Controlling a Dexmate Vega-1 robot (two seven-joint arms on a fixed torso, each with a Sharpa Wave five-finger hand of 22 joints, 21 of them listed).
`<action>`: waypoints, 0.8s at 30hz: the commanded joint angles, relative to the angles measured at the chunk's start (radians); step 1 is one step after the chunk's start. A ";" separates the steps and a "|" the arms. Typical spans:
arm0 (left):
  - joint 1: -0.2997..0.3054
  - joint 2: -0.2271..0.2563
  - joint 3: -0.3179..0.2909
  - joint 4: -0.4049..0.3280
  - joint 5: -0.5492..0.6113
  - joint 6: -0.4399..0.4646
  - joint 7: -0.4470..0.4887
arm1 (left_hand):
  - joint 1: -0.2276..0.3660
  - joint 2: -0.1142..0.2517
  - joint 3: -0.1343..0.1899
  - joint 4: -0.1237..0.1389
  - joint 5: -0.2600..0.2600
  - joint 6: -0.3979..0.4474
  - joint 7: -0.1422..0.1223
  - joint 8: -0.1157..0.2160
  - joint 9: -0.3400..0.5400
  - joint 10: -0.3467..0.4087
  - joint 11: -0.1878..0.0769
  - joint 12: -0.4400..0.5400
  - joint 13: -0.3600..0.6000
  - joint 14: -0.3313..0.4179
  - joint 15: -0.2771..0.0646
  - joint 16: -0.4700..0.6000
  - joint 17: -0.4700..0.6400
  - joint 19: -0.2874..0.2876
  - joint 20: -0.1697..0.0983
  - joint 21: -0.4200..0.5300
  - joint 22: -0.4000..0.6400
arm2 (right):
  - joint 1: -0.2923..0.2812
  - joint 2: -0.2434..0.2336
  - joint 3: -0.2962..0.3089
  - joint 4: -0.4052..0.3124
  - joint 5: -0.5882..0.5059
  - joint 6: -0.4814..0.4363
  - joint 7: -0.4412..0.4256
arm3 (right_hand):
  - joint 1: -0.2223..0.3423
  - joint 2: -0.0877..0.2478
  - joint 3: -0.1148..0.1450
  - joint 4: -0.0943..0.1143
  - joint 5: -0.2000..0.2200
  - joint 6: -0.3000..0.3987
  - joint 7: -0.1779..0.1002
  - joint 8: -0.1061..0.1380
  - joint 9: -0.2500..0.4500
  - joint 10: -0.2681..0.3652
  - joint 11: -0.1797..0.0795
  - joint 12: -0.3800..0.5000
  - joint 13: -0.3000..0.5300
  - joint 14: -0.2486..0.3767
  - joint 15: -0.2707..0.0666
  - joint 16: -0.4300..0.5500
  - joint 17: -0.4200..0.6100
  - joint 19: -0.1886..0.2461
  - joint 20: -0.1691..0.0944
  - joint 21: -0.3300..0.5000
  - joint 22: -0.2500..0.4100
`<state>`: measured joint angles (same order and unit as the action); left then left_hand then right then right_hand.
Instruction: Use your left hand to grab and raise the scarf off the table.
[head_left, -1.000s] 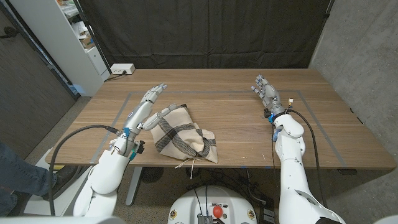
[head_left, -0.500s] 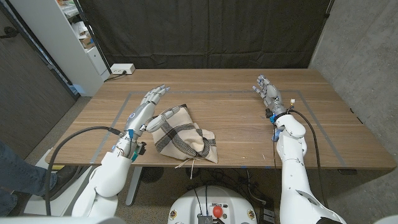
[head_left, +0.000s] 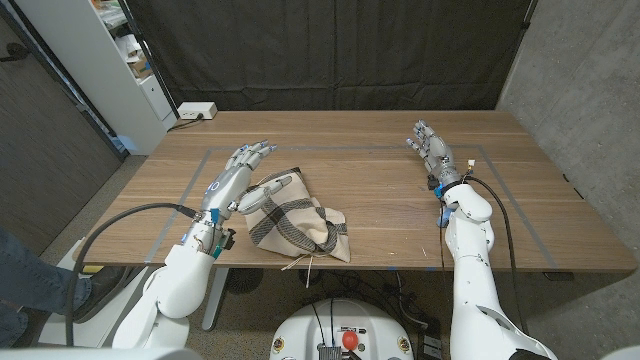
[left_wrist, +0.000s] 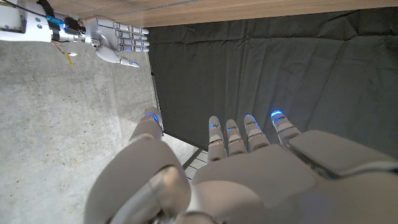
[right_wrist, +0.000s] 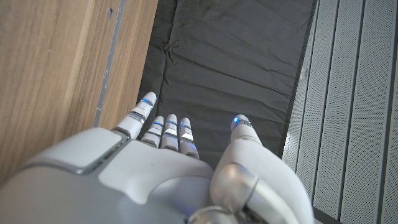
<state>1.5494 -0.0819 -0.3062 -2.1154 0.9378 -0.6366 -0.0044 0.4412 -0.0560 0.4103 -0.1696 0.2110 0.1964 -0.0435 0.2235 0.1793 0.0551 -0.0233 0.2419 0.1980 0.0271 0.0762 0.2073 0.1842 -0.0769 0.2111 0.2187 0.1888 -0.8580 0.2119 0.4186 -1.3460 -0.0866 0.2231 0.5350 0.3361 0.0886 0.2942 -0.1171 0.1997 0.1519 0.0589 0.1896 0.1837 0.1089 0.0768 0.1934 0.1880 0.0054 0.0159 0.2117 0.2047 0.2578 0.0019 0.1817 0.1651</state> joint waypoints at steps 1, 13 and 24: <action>0.022 0.054 0.028 -0.027 0.042 0.066 0.028 | 0.011 -0.018 -0.009 0.001 0.010 -0.019 -0.019 -0.010 0.004 0.002 0.007 0.004 0.003 0.007 0.007 0.004 0.001 0.021 0.002 0.008 0.002 | -0.001 0.003 -0.001 -0.001 -0.005 -0.003 -0.006 | 0.007 0.007 -0.003 -0.005 0.006 0.000 -0.004 0.008 0.006 0.003 -0.005 0.004 0.003 -0.001 0.005 -0.004 0.003 0.004 0.000 0.006 0.004; 0.035 0.112 0.061 -0.096 0.072 0.173 -0.080 | 0.038 -0.067 -0.028 -0.002 0.027 -0.065 -0.037 -0.028 0.006 -0.027 0.016 -0.011 0.005 0.015 0.022 0.001 0.003 0.071 0.004 0.022 0.005 | 0.005 0.004 -0.006 0.009 -0.009 -0.001 -0.006 | 0.007 0.007 -0.003 -0.006 0.006 0.001 -0.004 0.008 0.006 0.003 -0.008 0.004 0.003 -0.001 0.006 -0.005 0.003 0.000 0.005 0.005 0.004; 0.049 0.138 0.111 -0.147 0.134 0.262 -0.123 | 0.048 -0.111 -0.058 0.003 0.039 -0.082 -0.036 -0.030 0.006 -0.029 0.026 -0.012 0.007 0.031 0.029 0.003 0.004 0.131 0.005 0.039 0.008 | 0.012 0.002 -0.001 0.013 -0.005 0.002 -0.007 | 0.006 0.007 -0.004 -0.005 0.005 0.001 -0.006 0.008 0.006 0.004 -0.010 0.004 0.003 -0.002 0.008 -0.005 0.003 -0.004 0.006 0.004 0.004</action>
<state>1.5863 0.0255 -0.2360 -2.2176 1.0247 -0.4596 -0.0810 0.4897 -0.1524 0.3621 -0.1670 0.2441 0.1211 -0.0823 0.1991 0.1841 0.0241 0.0002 0.2351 0.2026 0.0513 0.1003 0.2072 0.1840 0.0390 0.2136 0.2487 0.1933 -0.8530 0.2144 0.4147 -1.3382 -0.0941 0.2227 0.5293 0.3361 0.0886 0.2899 -0.1213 0.1997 0.1518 0.0590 0.1896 0.1837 0.1089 0.0768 0.1934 0.1880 0.0054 0.0159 0.2070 0.2047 0.2579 0.0018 0.1817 0.1651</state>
